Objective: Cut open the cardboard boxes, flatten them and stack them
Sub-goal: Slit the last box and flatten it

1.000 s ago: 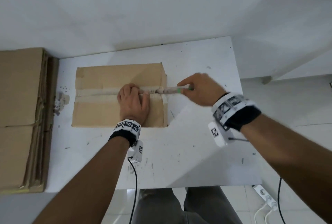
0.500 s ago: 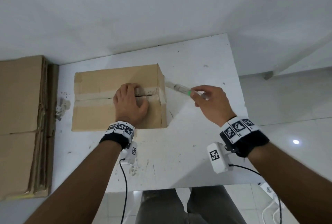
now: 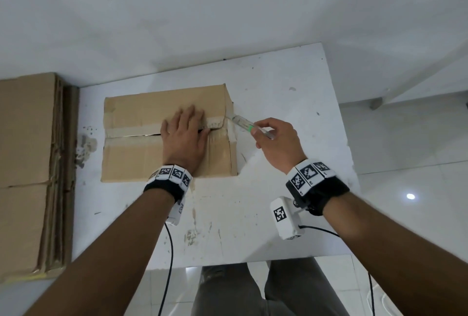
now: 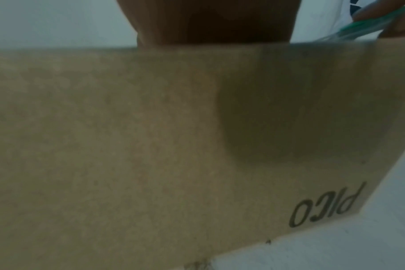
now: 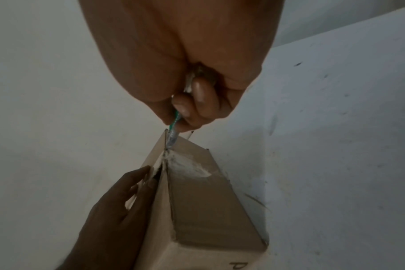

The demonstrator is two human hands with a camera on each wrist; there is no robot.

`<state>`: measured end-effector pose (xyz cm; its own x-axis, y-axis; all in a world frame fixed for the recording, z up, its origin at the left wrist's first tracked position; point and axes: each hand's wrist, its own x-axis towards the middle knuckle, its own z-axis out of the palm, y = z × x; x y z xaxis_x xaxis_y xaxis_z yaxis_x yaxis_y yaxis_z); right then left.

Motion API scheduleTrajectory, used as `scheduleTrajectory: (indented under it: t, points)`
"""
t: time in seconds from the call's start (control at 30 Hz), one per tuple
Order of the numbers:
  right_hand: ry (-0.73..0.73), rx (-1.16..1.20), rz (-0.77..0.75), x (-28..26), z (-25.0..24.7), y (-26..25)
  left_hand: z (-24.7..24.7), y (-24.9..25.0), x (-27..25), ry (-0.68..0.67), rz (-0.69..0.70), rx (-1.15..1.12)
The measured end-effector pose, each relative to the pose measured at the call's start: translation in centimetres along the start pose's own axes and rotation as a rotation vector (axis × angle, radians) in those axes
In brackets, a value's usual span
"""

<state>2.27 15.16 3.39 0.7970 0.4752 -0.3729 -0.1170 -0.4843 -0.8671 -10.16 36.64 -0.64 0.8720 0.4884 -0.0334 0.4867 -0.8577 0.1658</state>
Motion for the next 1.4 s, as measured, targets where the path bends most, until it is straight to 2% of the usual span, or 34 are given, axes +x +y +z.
scheduleTrajectory:
  t: [0.1,0.2,0.27,0.4,0.53,0.6,0.73,0.8,0.87,0.9,0.97,1.03,1.07,1.13,1.17,1.2,1.27,1.33,1.4]
  points:
    - [-0.012,0.011,0.043,0.2,0.5,-0.6,0.1,0.6,-0.1,-0.005,-0.010,0.019]
    - [-0.129,-0.024,0.094,0.5,-0.6,-1.2,0.1,0.4,-0.3,0.035,0.000,-0.008]
    - [-0.164,-0.065,0.078,0.6,-0.9,-1.3,0.2,0.3,-0.3,0.069,0.010,-0.025]
    - [-0.140,-0.126,0.047,0.3,-0.2,-1.7,0.2,0.0,-0.2,0.104,0.011,-0.050]
    - [-0.201,-0.227,0.041,0.2,-2.9,-2.1,0.5,0.0,-0.3,0.107,0.013,-0.102]
    - [-0.165,-0.271,0.004,0.0,-4.0,-2.3,0.8,-0.2,-0.4,0.106,0.015,-0.128]
    - [0.009,-0.231,-0.117,0.1,-3.5,-3.2,0.0,-0.7,-0.7,0.109,-0.008,-0.283]
    - [-0.033,-0.240,-0.180,0.9,-2.1,-4.5,-1.2,-1.0,-1.6,0.182,-0.059,-0.411]
    - [-0.159,-0.374,-0.276,2.2,0.1,-6.3,-2.5,-1.7,-3.6,0.288,-0.144,-0.408]
    - [-0.221,-0.458,-0.324,3.0,1.3,-7.3,-3.0,-2.2,-4.9,0.324,-0.229,-0.368]
    - [-0.298,-0.576,-0.404,5.0,4.1,-9.1,-3.6,-3.1,-8.0,0.357,-0.520,-0.308]
    - [-0.301,-0.680,-0.503,7.3,6.8,-10.8,-3.9,-3.3,-10.8,0.313,-0.835,-0.378]
    - [-0.304,-0.738,-0.524,8.2,8.0,-11.4,-3.8,-3.4,-12.0,0.243,-0.956,-0.499]
    - [-0.329,-0.828,-0.500,9.7,9.3,-12.2,-3.1,-3.3,-13.1,0.056,-1.104,-0.850]
    - [-0.343,-0.854,-0.466,10.3,9.5,-12.0,-2.9,-3.3,-13.1,-0.013,-1.128,-0.990]
    - [-0.348,-0.871,-0.417,10.5,9.2,-11.7,-2.9,-3.4,-12.8,-0.027,-1.129,-1.078]
    - [-0.339,-0.868,-0.345,10.0,8.0,-10.4,-3.2,-3.9,-11.3,0.042,-1.130,-1.142]
    - [-0.427,-0.680,-0.233,7.6,6.3,-8.4,-4.6,-4.6,-9.0,0.040,-1.101,-0.989]
    - [-0.565,-0.362,-0.032,3.8,4.8,-5.9,-5.9,-5.5,-7.0,-0.076,-0.935,-0.708]
